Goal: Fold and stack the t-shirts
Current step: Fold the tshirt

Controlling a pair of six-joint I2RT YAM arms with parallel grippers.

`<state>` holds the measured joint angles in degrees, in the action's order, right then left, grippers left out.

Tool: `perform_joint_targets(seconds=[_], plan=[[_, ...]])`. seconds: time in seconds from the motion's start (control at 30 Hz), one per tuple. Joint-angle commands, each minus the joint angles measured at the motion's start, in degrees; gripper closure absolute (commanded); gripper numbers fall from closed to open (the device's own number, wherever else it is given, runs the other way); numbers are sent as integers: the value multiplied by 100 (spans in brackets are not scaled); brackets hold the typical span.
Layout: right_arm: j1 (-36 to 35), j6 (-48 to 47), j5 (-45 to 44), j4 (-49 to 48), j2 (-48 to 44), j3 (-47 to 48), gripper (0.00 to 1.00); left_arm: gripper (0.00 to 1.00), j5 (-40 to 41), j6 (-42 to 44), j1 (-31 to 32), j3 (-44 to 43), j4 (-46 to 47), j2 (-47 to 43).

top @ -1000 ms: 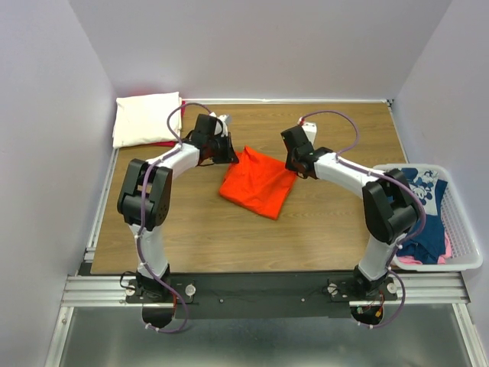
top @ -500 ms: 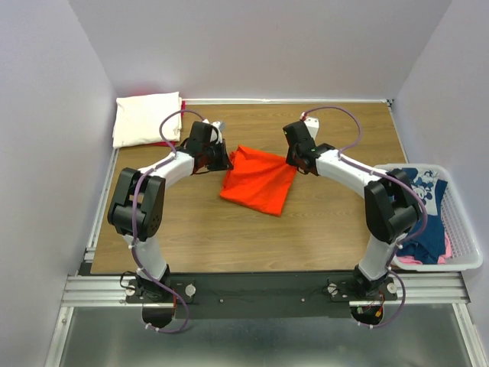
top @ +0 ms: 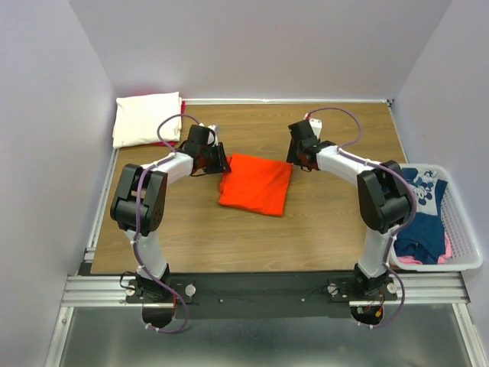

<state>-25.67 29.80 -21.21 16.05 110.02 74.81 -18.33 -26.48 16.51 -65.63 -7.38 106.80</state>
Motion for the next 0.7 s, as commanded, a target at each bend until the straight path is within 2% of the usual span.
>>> perform_joint_targets(seconds=[0.0,0.17,0.37,0.53,0.67], plan=[[18,-89,100,-59,-515,43,41,58,189,108,-78,-345,-9,-265],[9,218,626,-32,-1166,-343,44,58,453,178,-78,-670,-264,-459],[-289,526,1189,-23,-1351,-660,50,71,330,161,97,-750,-361,-582],[-711,790,1374,-41,-1176,-871,52,83,207,55,326,-846,-247,-222],[-887,930,1453,-85,-956,-1125,53,85,259,-138,432,-1057,-106,330]])
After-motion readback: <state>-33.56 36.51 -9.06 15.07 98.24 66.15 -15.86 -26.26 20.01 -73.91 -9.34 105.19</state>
